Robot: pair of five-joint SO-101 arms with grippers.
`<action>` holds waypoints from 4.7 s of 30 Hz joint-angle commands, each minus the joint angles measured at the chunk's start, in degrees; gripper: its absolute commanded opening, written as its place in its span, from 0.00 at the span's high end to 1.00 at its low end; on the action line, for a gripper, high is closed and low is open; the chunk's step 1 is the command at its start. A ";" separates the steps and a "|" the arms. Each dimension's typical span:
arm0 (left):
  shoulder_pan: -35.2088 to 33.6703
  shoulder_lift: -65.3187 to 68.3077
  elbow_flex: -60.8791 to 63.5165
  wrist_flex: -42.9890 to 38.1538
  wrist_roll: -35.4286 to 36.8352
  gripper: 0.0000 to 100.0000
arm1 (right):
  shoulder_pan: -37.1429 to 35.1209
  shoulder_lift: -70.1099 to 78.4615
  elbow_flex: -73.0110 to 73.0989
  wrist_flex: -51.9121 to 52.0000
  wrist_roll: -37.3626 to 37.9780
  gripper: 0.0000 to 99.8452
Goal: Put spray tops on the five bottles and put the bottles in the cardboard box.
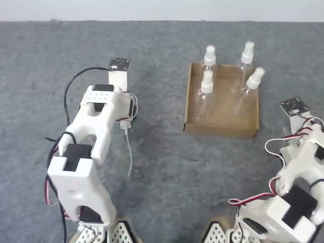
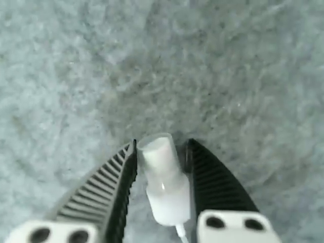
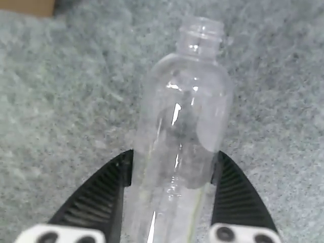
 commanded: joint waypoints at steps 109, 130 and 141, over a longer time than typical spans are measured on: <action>9.85 -81.32 11.03 -8.09 21.98 0.99 | -86.99 -71.52 37.80 -24.84 -42.46 0.99; 9.76 -84.84 11.30 -8.88 19.78 0.99 | -87.25 -71.52 37.80 -24.75 -47.47 0.99; 11.34 -85.27 20.18 -10.64 19.60 0.99 | -86.90 -72.04 37.54 -24.92 -47.74 0.99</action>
